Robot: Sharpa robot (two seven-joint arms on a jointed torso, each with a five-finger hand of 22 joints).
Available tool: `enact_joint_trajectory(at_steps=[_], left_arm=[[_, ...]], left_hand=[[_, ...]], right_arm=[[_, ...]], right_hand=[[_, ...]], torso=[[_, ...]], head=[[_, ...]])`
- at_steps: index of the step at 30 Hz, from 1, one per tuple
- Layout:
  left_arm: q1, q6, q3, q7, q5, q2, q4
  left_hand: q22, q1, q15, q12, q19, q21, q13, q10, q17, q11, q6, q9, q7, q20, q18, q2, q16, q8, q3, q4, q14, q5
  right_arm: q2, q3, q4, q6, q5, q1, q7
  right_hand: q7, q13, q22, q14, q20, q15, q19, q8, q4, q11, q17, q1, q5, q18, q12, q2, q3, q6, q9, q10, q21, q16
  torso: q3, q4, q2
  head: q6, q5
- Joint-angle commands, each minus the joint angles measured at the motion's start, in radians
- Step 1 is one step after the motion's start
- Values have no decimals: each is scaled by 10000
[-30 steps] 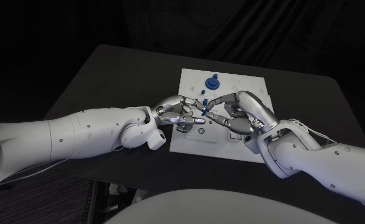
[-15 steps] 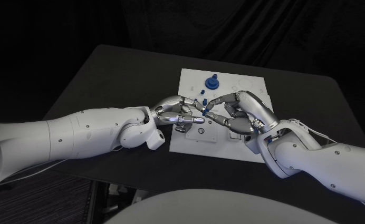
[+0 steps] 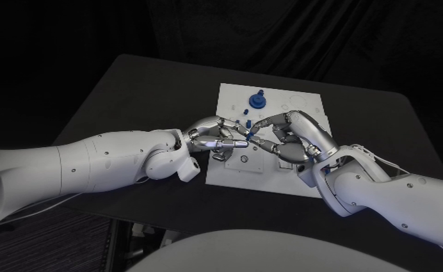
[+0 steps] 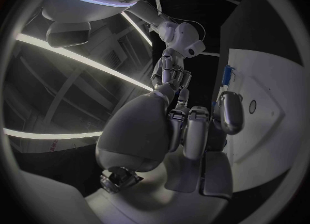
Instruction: Assemble the parts on the task board
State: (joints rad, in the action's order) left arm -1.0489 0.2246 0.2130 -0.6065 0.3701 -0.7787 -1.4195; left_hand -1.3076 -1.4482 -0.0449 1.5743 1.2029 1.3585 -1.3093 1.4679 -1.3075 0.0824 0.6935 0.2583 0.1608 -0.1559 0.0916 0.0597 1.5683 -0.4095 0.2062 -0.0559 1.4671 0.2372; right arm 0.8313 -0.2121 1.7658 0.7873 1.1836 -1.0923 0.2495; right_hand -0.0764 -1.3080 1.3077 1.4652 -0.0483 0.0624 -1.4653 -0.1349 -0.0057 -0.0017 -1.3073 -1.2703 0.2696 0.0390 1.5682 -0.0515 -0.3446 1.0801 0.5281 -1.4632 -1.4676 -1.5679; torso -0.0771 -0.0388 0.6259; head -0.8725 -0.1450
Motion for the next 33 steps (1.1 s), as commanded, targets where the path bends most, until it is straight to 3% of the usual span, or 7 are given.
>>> enact_joint_trajectory(at_steps=[1,10,22,26,29,33], left_arm=[[21,111,-6,-192,6,7,-8],[21,113,-6,-300,6,-12,-11],[21,72,-5,-358,6,-3,-9],[21,64,-5,-367,6,3,-10],[22,61,-5,-360,6,5,-10],[22,51,-5,-351,6,7,-13]], left_hand=[[-1218,94,-44,-35,21,-62,-2615,1029,-2633,27,114,-67,-36,-69,-116,-36,25,176,-78,-202,1037,-196],[-1235,46,-22,-35,80,-60,-2615,1029,-2633,-6,136,-144,-97,-57,-123,-43,25,386,-151,-363,1037,-320],[-1283,-279,54,-35,209,-25,-2615,1029,-2633,-89,608,-142,-178,8,-140,116,25,455,-94,-451,1037,-301],[-1300,-486,73,-35,245,-18,-2615,1029,-2633,-95,896,-88,-163,33,-145,191,25,386,-43,-393,1037,-244],[-1329,-694,25,-35,298,-7,-2615,1029,-2633,-9,1429,87,-136,22,-159,256,25,108,-78,-315,1037,-255],[-1345,-800,14,-35,330,6,-2615,1029,-2633,-6,1532,137,-143,4,-166,268,25,51,-77,-244,1037,-234]], right_arm=[[18,4,18,-80,-3,16,-138],[28,4,15,-102,-3,16,-160],[23,4,19,-139,-3,16,-189],[16,4,46,-165,-3,16,-192],[18,3,71,-190,-3,16,-198],[22,3,93,-204,-3,16,-202]], right_hand=[[25,-2627,2284,1056,-70,-76,-535,-25,7,72,-2634,-63,28,-125,26,-4,-49,76,17,-1075,32,-29],[24,-2627,2284,1056,-71,-78,-534,-24,6,73,-2634,-72,29,-125,26,-3,-48,75,19,-1075,32,-29],[24,-2627,2284,1056,-71,-78,-534,-24,6,73,-2634,-72,29,-125,26,-3,-48,75,19,-1075,32,-29],[23,-2627,2279,1056,-73,-80,-528,-21,-1,75,-2634,-95,30,-121,26,2,-50,72,23,-1075,44,-29],[23,-2627,2279,1056,-73,-80,-528,-21,-1,75,-2634,-95,30,-121,26,2,-50,72,23,-1075,44,-29],[23,-2627,2279,1056,-73,-80,-528,-21,-1,75,-2634,-95,30,-121,26,2,-50,72,23,-1075,44,-29]], torso=[[0,-3,3],[-4,-13,2],[-3,-8,-1],[-4,-7,-1],[-5,-9,1],[-5,-9,3]], head=[[-2,-13],[-2,9],[-2,-10],[-2,-20],[-2,-29],[-2,-33]])
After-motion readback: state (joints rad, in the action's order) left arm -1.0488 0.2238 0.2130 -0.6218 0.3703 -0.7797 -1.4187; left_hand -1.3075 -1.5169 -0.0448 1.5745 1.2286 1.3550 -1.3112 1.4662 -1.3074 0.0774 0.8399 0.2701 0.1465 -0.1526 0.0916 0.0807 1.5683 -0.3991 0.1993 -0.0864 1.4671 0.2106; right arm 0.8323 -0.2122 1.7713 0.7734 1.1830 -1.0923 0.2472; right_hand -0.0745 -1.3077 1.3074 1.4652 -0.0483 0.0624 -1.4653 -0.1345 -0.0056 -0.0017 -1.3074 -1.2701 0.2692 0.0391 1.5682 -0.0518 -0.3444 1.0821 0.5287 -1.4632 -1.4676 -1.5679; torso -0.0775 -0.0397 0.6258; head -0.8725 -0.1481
